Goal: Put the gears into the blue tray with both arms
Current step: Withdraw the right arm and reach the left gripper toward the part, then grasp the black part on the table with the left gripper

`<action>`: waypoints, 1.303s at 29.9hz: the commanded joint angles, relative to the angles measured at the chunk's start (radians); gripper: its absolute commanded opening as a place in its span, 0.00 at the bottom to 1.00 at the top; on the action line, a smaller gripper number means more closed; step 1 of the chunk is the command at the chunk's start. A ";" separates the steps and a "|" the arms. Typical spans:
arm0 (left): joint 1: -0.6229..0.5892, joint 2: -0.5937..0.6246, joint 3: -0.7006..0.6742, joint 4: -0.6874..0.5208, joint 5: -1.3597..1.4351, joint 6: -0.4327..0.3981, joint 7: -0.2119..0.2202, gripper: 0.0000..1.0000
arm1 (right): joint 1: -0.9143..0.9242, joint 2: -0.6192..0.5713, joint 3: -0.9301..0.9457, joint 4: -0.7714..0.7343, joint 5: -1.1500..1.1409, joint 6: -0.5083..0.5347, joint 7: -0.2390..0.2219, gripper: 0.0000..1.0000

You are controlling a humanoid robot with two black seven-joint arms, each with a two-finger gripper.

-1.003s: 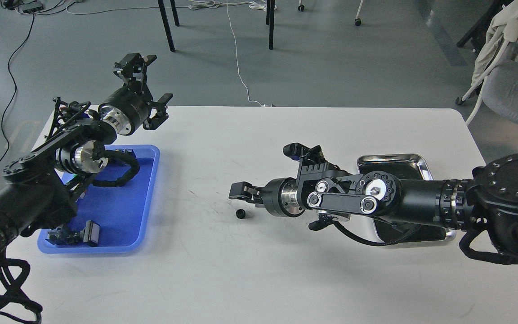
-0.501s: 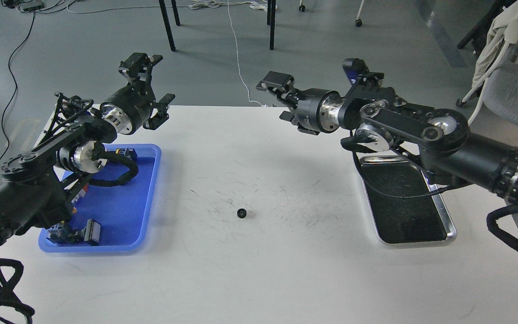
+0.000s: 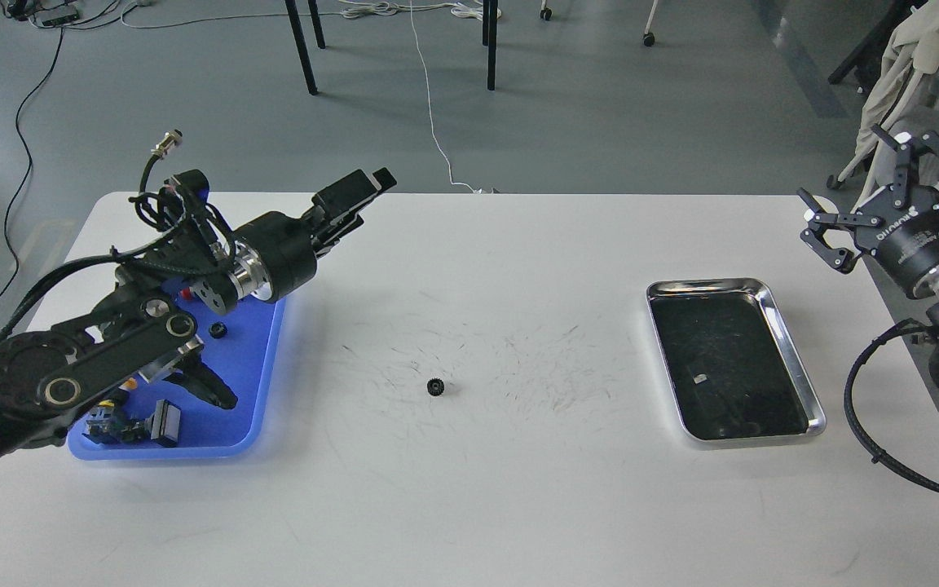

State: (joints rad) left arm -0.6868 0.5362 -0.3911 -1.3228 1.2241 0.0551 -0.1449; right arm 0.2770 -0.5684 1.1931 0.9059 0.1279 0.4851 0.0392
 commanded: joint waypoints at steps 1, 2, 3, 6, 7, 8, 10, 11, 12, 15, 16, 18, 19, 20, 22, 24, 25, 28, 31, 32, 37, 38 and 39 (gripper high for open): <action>0.042 -0.056 0.061 -0.001 0.318 0.051 -0.005 0.98 | -0.108 0.010 0.002 -0.022 0.044 0.004 0.068 0.98; 0.053 -0.065 0.069 0.002 0.393 0.064 -0.005 0.98 | -0.116 0.016 0.002 -0.030 0.044 0.004 0.074 0.98; 0.071 -0.076 0.075 0.007 0.473 0.080 -0.005 0.98 | -0.117 0.027 0.002 -0.039 0.047 0.004 0.079 0.98; 0.115 -0.113 0.075 0.040 0.659 0.106 -0.005 0.98 | -0.117 0.050 0.005 -0.054 0.058 0.004 0.079 0.98; 0.128 -0.123 0.075 0.057 0.717 0.111 -0.007 0.98 | -0.117 0.053 0.007 -0.054 0.058 0.004 0.079 0.98; 0.144 -0.131 0.077 0.069 0.765 0.114 -0.005 0.98 | -0.116 0.056 0.008 -0.053 0.058 0.004 0.079 0.98; 0.177 -0.139 0.077 0.095 0.840 0.115 -0.002 0.98 | -0.113 0.062 0.008 -0.053 0.058 0.004 0.079 0.98; 0.193 -0.142 0.075 0.117 0.879 0.123 -0.001 0.98 | -0.108 0.065 0.008 -0.051 0.058 0.004 0.079 0.98; 0.202 -0.150 0.075 0.134 0.905 0.135 -0.002 0.98 | -0.107 0.068 0.007 -0.050 0.058 0.004 0.079 0.98; 0.220 -0.171 0.077 0.192 0.958 0.195 -0.001 0.97 | -0.102 0.071 -0.003 -0.036 0.058 0.004 0.077 0.98; 0.228 -0.176 0.077 0.206 0.958 0.206 -0.001 0.96 | -0.099 0.073 -0.006 -0.033 0.056 0.004 0.076 0.98; 0.237 -0.185 0.075 0.226 0.958 0.222 -0.001 0.96 | -0.082 0.084 -0.018 -0.027 0.056 0.004 0.073 0.98; 0.237 -0.191 0.075 0.237 0.958 0.227 0.001 0.95 | -0.072 0.090 -0.027 -0.025 0.056 0.004 0.073 0.98; 0.237 -0.197 0.077 0.249 0.958 0.233 -0.001 0.95 | -0.061 0.096 -0.038 -0.025 0.056 0.004 0.071 0.98; 0.239 -0.211 0.077 0.276 0.958 0.245 -0.001 0.92 | -0.035 0.104 -0.061 -0.021 0.056 0.004 0.071 0.98; 0.239 -0.214 0.077 0.290 0.958 0.250 -0.001 0.90 | -0.018 0.107 -0.067 -0.019 0.055 0.004 0.071 0.98; 0.242 -0.214 0.077 0.292 0.958 0.252 -0.001 0.88 | -0.013 0.107 -0.067 -0.019 0.055 0.004 0.073 0.98; 0.250 -0.216 0.077 0.295 0.958 0.252 0.001 0.80 | -0.009 0.105 -0.069 -0.019 0.055 0.004 0.073 0.98; 0.254 -0.220 0.077 0.306 0.958 0.252 -0.001 0.71 | -0.009 0.105 -0.069 -0.019 0.055 0.004 0.073 0.98; 0.257 -0.223 0.077 0.306 0.958 0.253 0.001 0.69 | -0.009 0.105 -0.069 -0.019 0.055 0.004 0.071 0.98; 0.260 -0.239 0.078 0.310 0.958 0.258 0.001 0.55 | -0.009 0.104 -0.070 -0.022 0.053 0.004 0.073 0.98; 0.260 -0.240 0.078 0.313 0.958 0.258 0.001 0.51 | -0.009 0.104 -0.070 -0.022 0.053 0.004 0.073 0.98; 0.260 -0.240 0.078 0.318 0.958 0.259 0.001 0.46 | -0.009 0.104 -0.070 -0.024 0.053 0.004 0.073 0.98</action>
State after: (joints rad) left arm -0.4271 0.3019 -0.3142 -1.0131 2.1818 0.3130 -0.1443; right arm 0.2685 -0.4644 1.1230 0.8840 0.1810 0.4887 0.1121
